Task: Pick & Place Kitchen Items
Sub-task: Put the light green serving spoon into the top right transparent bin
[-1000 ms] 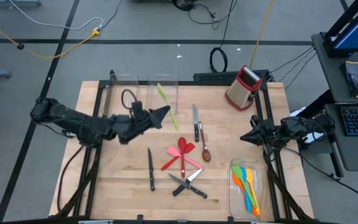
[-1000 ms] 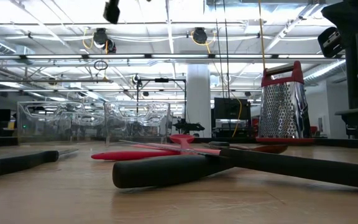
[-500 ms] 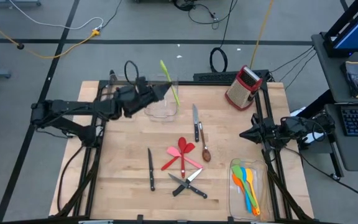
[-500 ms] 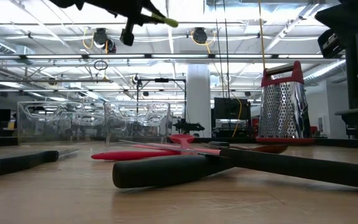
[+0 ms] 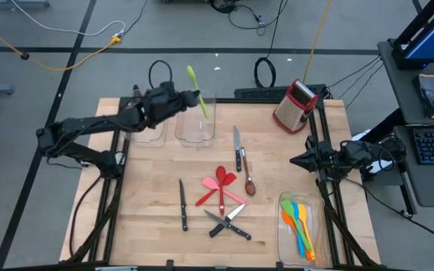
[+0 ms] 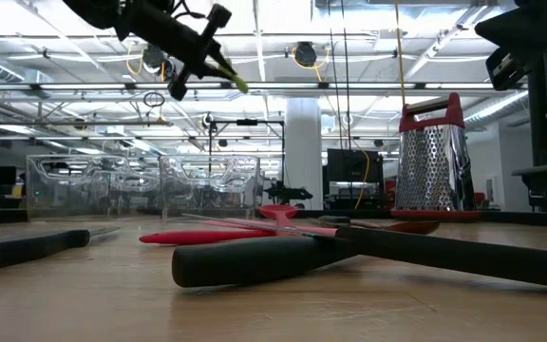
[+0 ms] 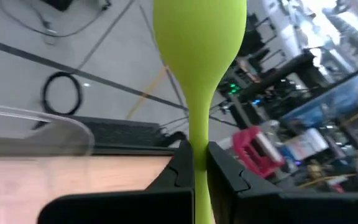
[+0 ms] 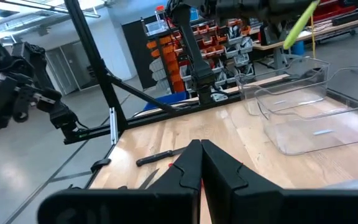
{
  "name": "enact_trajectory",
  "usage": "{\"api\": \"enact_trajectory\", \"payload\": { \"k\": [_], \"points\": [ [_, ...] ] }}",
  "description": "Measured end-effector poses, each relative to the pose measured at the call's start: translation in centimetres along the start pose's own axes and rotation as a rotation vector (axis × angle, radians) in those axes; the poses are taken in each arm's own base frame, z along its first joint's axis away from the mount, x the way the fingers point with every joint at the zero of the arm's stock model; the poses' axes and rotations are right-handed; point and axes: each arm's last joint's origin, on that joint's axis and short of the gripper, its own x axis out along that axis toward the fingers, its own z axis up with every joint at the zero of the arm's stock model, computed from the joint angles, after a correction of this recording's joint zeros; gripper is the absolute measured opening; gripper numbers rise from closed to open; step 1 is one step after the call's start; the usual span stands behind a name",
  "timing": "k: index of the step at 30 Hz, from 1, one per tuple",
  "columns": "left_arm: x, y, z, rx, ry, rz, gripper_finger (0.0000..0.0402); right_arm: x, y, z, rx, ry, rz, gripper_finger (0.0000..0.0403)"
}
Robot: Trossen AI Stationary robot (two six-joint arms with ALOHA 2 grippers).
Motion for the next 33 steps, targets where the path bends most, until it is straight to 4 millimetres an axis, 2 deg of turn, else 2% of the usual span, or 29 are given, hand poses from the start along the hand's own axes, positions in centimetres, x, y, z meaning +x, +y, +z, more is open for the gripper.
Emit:
{"api": "enact_trajectory", "payload": {
  "k": [9,21,27,33],
  "points": [
    [2.7,1.6,-0.8,0.057,0.08,0.136,0.0006,0.0,-0.3,0.1,0.0,-0.03,-0.096,0.0],
    [8.0,0.9,0.3,0.231,0.357,0.46,0.0006,0.0,-0.3,0.1,0.019,-0.03,-0.096,0.0],
    [10.3,2.3,-1.6,0.279,0.517,0.6,0.0006,0.0,-0.3,0.1,0.017,-0.029,-0.097,0.0],
    [11.1,4.1,-3.3,0.344,0.626,0.665,0.0006,0.0,-0.3,0.0,0.017,-0.028,-0.098,0.0]
  ]
}}
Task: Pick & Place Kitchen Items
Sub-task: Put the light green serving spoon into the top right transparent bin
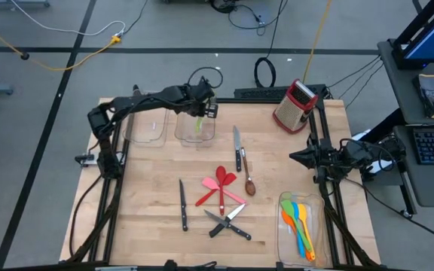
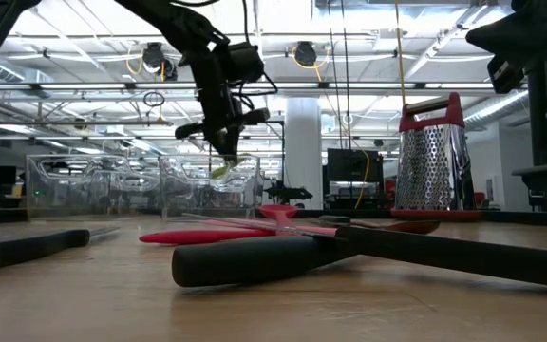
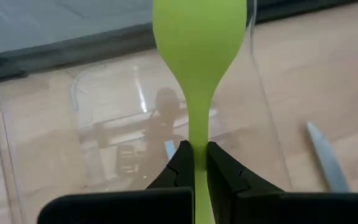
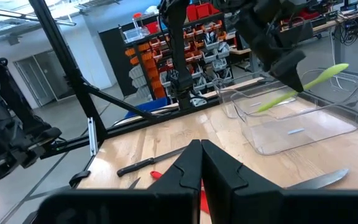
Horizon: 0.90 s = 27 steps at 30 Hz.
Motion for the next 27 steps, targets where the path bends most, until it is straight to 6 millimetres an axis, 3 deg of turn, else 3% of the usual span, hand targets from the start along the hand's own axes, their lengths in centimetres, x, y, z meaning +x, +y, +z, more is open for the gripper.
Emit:
{"api": "enact_trajectory", "payload": {
  "k": [16,27],
  "points": [
    [0.5,0.4,-1.0,0.241,0.133,0.001,0.0006,0.0,0.0,0.0,0.0,-0.001,-0.002,0.0],
    [4.1,0.5,-2.0,0.3,0.233,0.031,0.0006,0.0,-0.1,0.0,0.009,-0.008,-0.024,0.0]
  ]
}}
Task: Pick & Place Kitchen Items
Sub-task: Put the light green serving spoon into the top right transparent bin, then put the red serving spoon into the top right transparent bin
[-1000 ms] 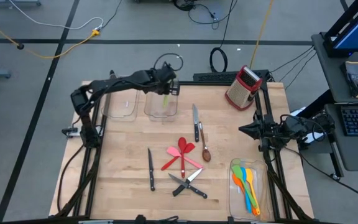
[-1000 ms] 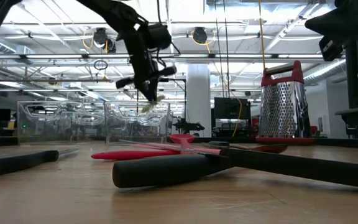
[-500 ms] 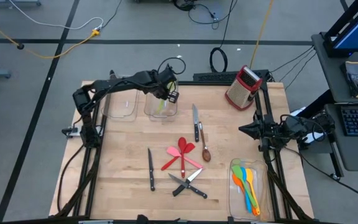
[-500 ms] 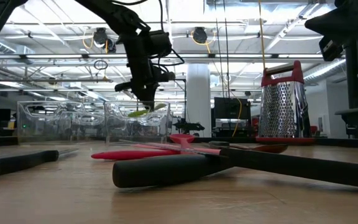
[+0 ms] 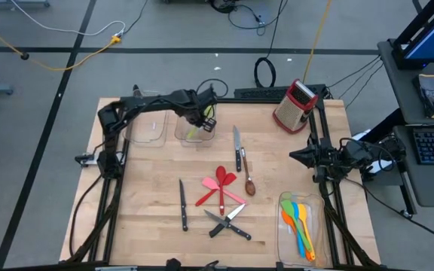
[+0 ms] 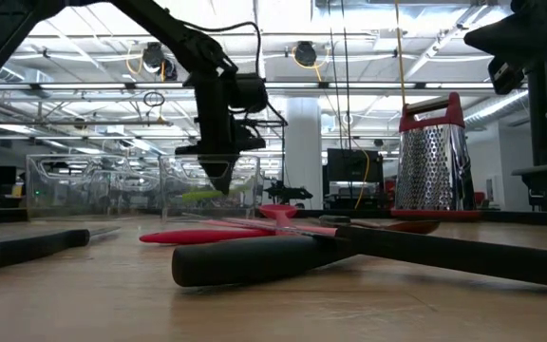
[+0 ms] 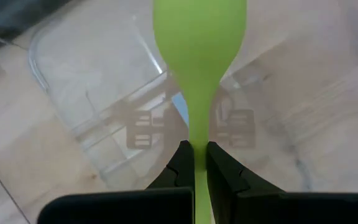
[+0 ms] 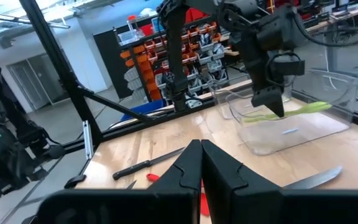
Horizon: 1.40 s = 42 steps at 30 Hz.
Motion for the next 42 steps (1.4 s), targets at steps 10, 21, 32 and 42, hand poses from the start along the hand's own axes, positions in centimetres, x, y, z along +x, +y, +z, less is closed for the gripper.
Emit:
{"api": "enact_trajectory", "payload": {
  "k": [10,21,32,42],
  "points": [
    [0.8,0.1,0.0,0.003,0.016,0.007,0.0022,0.0,0.0,0.0,0.018,0.0,0.0,0.0],
    [0.7,0.0,0.0,0.004,0.024,-0.008,0.0076,0.0,0.0,0.0,0.018,0.0,0.001,0.0],
    [-1.9,0.2,0.7,-0.012,-0.04,-0.048,0.0149,0.0,0.0,0.0,0.018,0.001,0.004,0.0],
    [-14.3,-1.3,-0.1,-0.055,-0.328,-0.281,0.0154,0.0,0.0,0.0,0.018,0.001,0.005,0.0]
  ]
}}
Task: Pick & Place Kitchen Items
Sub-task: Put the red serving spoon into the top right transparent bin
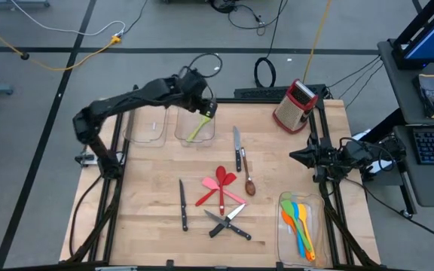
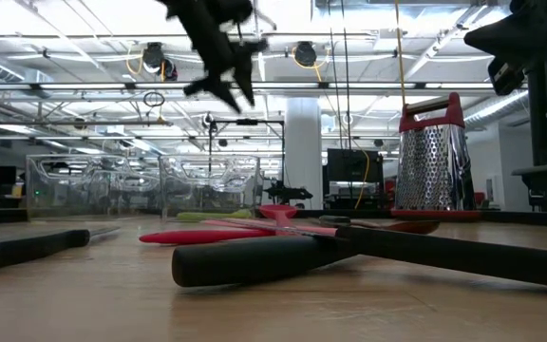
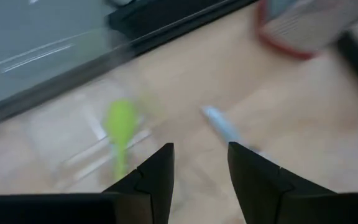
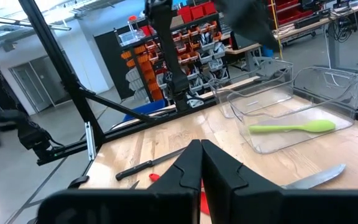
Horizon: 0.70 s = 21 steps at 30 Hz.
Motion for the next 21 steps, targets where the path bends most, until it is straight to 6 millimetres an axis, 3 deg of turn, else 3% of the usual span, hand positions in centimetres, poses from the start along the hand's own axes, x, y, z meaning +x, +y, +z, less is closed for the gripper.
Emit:
{"api": "enact_trajectory", "payload": {
  "k": [4,8,15,21],
  "points": [
    [-3.7,-3.0,-1.4,0.013,-0.07,-0.122,0.0154,0.0,0.0,0.0,-0.001,0.0,0.0,0.0],
    [-5.8,-6.1,-3.6,-0.019,-0.061,-0.228,0.0154,0.0,0.0,0.0,-0.002,0.0,0.0,0.0],
    [-6.4,-10.9,-8.3,-0.126,0.02,-0.308,0.0154,0.0,0.0,0.0,-0.002,0.001,0.0,0.0],
    [-5.7,-14.0,-11.9,-0.213,0.069,-0.318,0.0154,0.0,0.0,0.0,-0.001,0.001,0.0,0.0]
  ]
}}
